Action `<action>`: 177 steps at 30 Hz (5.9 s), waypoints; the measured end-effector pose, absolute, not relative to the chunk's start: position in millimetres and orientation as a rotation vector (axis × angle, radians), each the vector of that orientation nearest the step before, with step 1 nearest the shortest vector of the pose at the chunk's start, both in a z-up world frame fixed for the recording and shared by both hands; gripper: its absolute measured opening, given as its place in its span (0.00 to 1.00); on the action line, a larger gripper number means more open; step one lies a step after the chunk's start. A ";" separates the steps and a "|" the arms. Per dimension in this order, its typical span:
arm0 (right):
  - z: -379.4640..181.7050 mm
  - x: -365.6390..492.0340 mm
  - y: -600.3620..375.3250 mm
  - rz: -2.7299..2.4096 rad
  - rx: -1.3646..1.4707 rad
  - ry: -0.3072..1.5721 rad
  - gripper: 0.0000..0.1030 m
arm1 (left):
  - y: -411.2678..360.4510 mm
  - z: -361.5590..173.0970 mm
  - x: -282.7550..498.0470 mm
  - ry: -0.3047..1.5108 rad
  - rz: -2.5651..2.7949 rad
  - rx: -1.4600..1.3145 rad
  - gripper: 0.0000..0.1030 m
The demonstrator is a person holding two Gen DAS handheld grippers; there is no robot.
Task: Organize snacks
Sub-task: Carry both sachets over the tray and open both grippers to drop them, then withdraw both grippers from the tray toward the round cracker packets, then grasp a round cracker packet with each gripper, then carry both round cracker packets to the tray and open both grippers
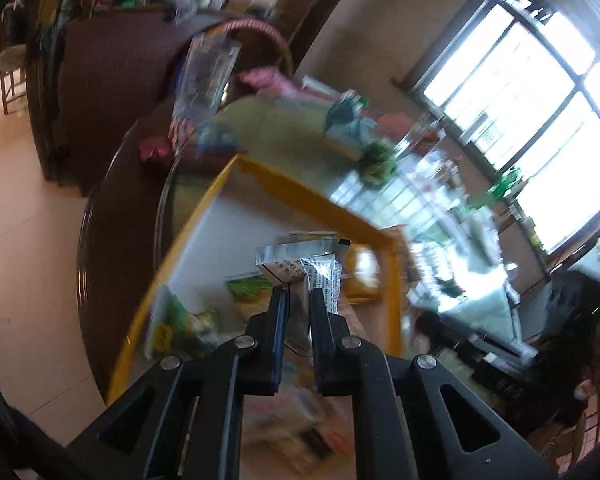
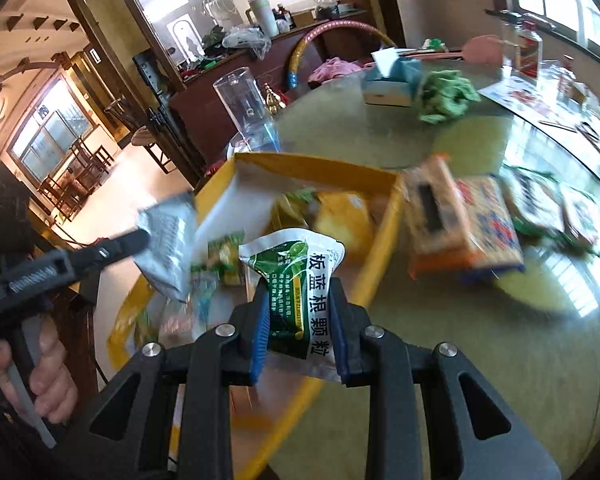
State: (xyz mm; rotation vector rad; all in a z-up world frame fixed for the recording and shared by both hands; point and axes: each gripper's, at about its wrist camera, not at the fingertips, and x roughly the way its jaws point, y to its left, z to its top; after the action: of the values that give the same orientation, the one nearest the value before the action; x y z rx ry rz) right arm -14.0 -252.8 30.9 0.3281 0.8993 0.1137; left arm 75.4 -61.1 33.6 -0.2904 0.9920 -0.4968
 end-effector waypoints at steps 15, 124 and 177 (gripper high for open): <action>9.0 117.6 -191.5 0.135 0.172 0.985 0.29 | -48.9 -5.3 104.2 1.077 -0.414 -0.295 0.01; -47.4 -144.4 -553.0 -0.384 0.491 0.970 0.74 | -474.0 -33.2 60.6 1.144 -0.522 0.274 0.73; 30.0 -142.3 -271.6 0.147 0.543 0.802 0.74 | -39.3 37.7 -113.4 0.840 -0.540 -0.352 0.73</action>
State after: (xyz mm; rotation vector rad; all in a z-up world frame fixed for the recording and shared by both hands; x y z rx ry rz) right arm -142.3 -271.6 30.0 0.5427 0.8016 0.1466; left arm -113.4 -39.3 37.7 -0.3518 0.8397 -0.5397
